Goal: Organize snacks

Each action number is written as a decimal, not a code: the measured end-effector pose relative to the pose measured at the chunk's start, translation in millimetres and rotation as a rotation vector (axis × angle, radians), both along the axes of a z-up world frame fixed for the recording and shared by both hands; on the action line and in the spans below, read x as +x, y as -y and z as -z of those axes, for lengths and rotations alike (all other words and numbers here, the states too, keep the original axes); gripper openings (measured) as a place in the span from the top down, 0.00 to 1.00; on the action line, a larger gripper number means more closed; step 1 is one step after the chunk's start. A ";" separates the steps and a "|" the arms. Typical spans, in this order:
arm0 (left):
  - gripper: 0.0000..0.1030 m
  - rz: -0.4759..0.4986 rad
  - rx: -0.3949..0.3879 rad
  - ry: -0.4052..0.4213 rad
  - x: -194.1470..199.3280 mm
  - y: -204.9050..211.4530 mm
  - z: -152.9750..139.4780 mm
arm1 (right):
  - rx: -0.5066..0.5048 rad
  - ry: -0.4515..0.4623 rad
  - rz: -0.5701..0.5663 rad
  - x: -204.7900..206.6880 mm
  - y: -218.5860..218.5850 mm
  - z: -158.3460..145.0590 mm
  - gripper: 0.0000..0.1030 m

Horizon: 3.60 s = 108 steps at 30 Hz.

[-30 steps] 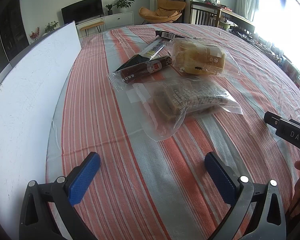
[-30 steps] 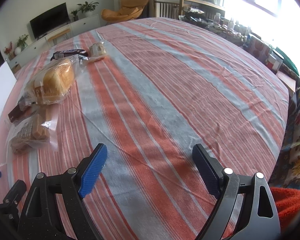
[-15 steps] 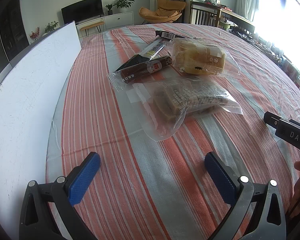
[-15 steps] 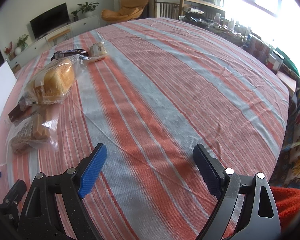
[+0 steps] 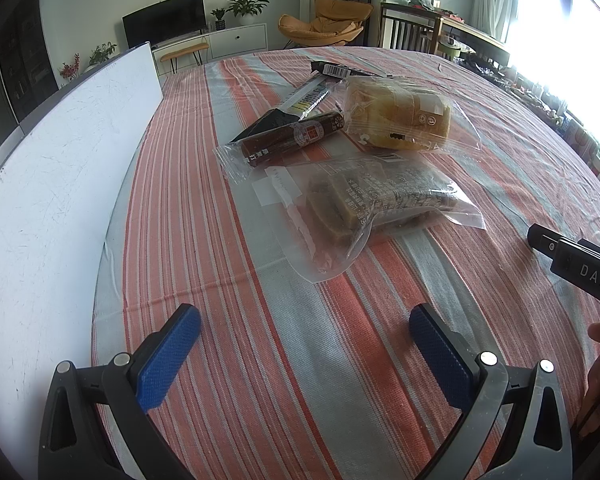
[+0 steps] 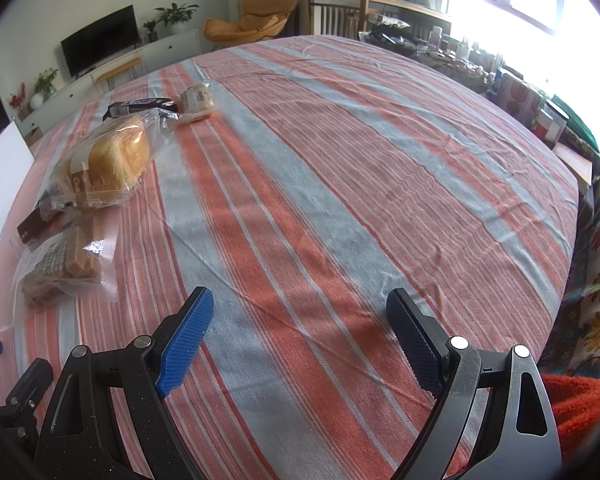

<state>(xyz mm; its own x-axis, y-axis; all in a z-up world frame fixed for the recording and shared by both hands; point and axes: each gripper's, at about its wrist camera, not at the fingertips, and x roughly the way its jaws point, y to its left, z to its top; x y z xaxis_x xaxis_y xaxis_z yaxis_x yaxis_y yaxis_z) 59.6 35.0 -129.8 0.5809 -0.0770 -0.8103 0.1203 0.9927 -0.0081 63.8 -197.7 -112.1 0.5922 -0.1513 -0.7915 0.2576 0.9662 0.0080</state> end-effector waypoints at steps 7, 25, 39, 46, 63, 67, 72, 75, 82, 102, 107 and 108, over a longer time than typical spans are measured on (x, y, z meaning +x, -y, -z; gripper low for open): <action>0.01 0.054 -0.009 -0.076 5.7 -2.5 -24.6 | 0.000 0.000 0.002 0.1 -0.1 0.1 0.12; 0.01 0.481 0.136 -0.145 113.3 84.0 -28.4 | 0.000 0.000 0.002 0.1 0.0 -0.1 0.12; 0.04 0.791 0.075 -0.352 44.6 84.7 -49.0 | 0.003 0.001 0.002 0.4 -0.4 -0.1 0.12; 0.04 0.807 0.162 -0.359 56.0 96.8 -22.4 | 0.019 0.006 0.007 -0.9 -0.1 -1.3 0.12; 0.00 0.027 0.022 -0.192 53.6 23.7 -6.7 | 0.026 0.006 0.011 -1.4 2.8 -2.7 0.11; 0.00 -0.006 0.015 -0.140 53.2 24.2 -4.0 | 0.010 -0.001 0.007 -1.5 1.3 -2.2 0.11; 0.00 0.010 0.003 -0.025 41.8 17.8 -2.9 | 0.008 -0.002 0.006 -1.0 1.4 -1.8 0.11; 0.00 -0.003 0.001 -0.014 42.8 17.8 -4.5 | 0.006 -0.002 0.006 -1.0 1.1 -1.8 0.11; 0.00 -0.108 -0.006 -0.009 42.1 4.2 -5.0 | 0.005 -0.002 0.007 -0.7 1.0 -1.5 0.11; 0.00 -0.112 -0.003 -0.009 42.3 4.4 -4.6 | 0.005 -0.002 0.007 -0.6 1.1 -1.6 0.11; 0.00 -0.111 -0.003 -0.009 42.2 4.3 -4.6 | 0.005 -0.002 0.007 -0.5 1.1 -1.6 0.11; 0.00 -0.111 -0.003 -0.009 42.2 4.3 -4.5 | 0.005 -0.002 0.007 -0.5 1.1 -1.6 0.11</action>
<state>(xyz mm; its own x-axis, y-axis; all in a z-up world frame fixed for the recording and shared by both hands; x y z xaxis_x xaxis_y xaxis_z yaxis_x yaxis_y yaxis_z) 101.9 30.7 -125.3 0.5788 -0.0145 -0.8153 0.0090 0.9999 -0.0114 63.3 -198.8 -110.5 0.5896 -0.1515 -0.7933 0.2646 0.9643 0.0126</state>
